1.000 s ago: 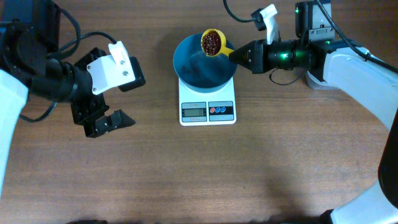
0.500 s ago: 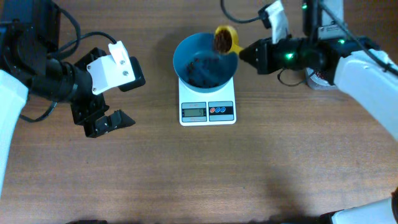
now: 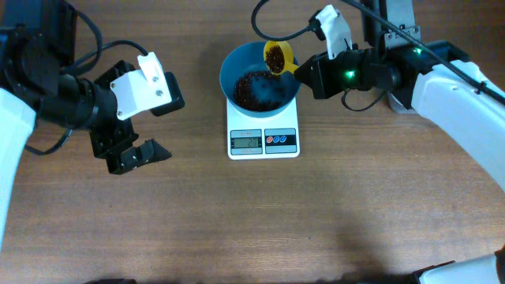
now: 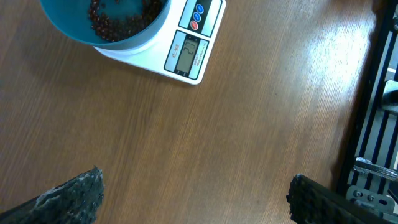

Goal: Scoop item into bowl and weigh 50g on scale
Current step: 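Tilt the scoop to pour beans into the teal bowl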

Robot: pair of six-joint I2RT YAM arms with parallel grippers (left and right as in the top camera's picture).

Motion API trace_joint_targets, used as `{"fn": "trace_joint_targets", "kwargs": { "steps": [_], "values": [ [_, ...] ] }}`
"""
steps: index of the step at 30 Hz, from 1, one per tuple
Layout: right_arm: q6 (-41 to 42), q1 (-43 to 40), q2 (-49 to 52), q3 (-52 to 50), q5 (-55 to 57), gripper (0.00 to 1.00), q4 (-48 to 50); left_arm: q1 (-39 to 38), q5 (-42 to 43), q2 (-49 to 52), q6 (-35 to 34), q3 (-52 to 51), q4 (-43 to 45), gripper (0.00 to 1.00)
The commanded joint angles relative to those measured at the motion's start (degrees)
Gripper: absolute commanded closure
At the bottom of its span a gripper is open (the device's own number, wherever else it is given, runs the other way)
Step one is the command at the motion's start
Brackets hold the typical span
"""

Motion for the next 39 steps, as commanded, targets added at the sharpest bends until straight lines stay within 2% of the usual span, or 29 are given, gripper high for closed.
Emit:
{"fn": "trace_joint_targets", "kwargs": {
  "steps": [1, 5, 9, 17, 39],
  "values": [
    [-0.22, -0.07, -1.57, 1.14, 0.5, 0.96, -0.24, 0.39, 0.2, -0.24, 0.92, -0.33, -0.07, 0.01],
    [-4.13, 0.0, -1.55, 1.14, 0.52, 0.96, 0.02, 0.39, 0.2, -0.24, 0.92, -0.33, -0.07, 0.01],
    [-4.15, 0.04, -1.49, 1.14, 5.31, 0.96, 0.5, 0.39, 0.2, -0.24, 0.92, -0.33, -0.07, 0.01],
    [-4.11, 3.17, -1.33, 2.71, 6.67, 0.96, 1.07, 0.39, 0.2, -0.24, 0.92, -0.33, -0.07, 0.01],
    [-7.34, 6.03, -1.05, 4.57, 15.82, 0.96, -5.73, 0.39, 0.2, -0.24, 0.92, -0.33, -0.07, 0.01]
  ]
}}
